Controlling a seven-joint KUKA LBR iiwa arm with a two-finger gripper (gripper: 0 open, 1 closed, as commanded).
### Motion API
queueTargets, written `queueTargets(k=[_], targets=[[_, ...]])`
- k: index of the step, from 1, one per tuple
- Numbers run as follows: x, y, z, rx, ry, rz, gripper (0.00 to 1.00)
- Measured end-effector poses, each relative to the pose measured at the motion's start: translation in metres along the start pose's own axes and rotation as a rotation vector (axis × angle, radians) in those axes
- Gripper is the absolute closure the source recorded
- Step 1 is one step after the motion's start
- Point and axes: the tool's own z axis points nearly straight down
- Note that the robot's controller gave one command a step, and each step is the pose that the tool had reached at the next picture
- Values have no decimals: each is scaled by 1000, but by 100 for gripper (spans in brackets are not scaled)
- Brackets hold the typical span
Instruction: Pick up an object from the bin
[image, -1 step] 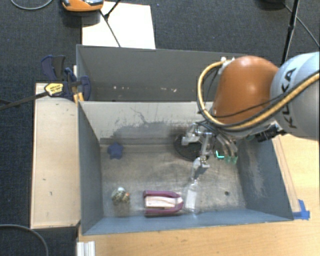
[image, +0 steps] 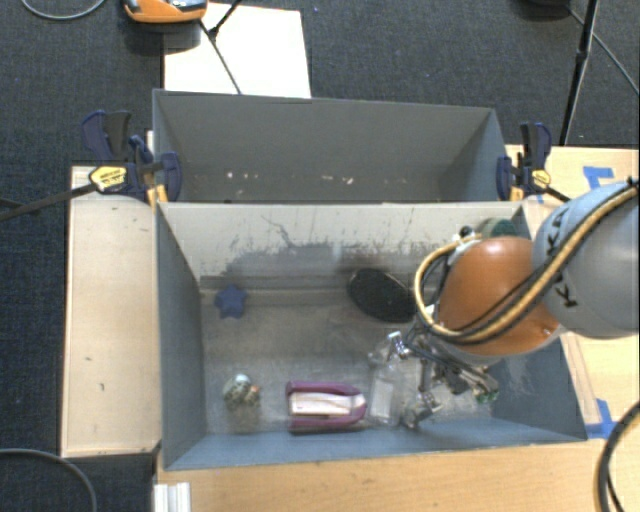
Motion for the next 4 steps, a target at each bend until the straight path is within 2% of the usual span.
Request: queueTargets(k=[1,2,3,4], targets=[[-18,44,-27,-7,16,-162,0],[-16,33,-32,-7,15,-346,0],[-14,23,1,-8,13,-520,0],[-11,32,0,0,2,-711,0]])
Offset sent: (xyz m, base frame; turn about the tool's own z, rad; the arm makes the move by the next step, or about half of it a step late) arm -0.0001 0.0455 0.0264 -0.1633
